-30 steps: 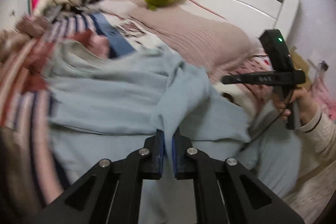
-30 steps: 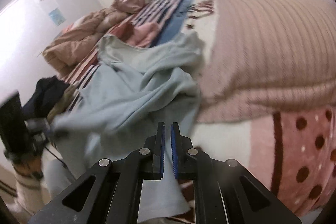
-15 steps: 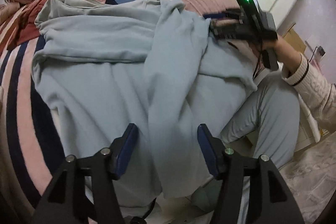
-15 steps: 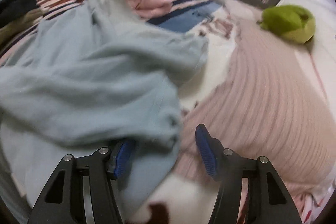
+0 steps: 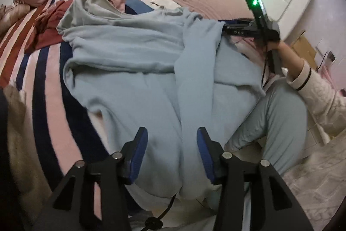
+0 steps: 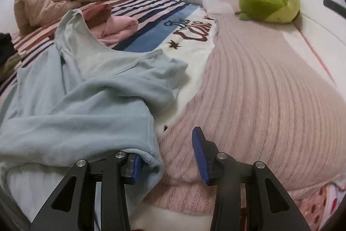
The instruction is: Fold small clothes
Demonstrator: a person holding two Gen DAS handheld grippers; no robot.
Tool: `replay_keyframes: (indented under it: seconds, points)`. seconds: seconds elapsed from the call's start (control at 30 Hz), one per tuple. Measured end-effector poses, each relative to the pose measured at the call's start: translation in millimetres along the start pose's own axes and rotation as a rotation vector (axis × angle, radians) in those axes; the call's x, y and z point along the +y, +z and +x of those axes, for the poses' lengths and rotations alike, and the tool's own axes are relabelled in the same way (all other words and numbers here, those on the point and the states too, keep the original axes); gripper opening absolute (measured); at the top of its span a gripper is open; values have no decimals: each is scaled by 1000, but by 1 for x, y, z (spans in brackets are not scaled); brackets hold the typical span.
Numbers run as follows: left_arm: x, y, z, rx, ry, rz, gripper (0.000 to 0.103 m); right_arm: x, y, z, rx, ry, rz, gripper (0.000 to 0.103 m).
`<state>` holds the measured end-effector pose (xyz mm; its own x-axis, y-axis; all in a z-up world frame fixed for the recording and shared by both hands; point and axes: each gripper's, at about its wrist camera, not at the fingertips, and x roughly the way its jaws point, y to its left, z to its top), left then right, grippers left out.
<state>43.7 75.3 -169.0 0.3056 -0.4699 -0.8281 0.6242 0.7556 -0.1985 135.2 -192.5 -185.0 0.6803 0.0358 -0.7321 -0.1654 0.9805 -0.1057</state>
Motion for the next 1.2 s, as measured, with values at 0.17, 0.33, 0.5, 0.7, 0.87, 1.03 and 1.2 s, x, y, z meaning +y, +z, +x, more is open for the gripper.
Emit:
replay_keyframes:
  seconds: [0.17,0.33,0.5,0.7,0.87,1.03,1.2]
  points:
    - [-38,-17,32,49,26,57,43,-1,-5,-1,-7,21,25,37]
    - [-54,-21,13,6,213,35,2,-5,-7,-3,-12,53,55,37]
    - [-39,-24,-27,-9,291,28,2,-5,-10,-8,-15,102,64,48]
    - [-31,-42,22,222,387,149,11,6,-16,-11,71,147,27,51]
    - [-14,-34,-20,45,207,-22,65,-8,-39,-50,146,325,70,68]
    - [11,-39,-13,15,143,-130,65,-10,-88,-67,260,581,163,69]
    - [16,-34,16,-22,76,-198,65,-5,-113,-62,236,716,229,71]
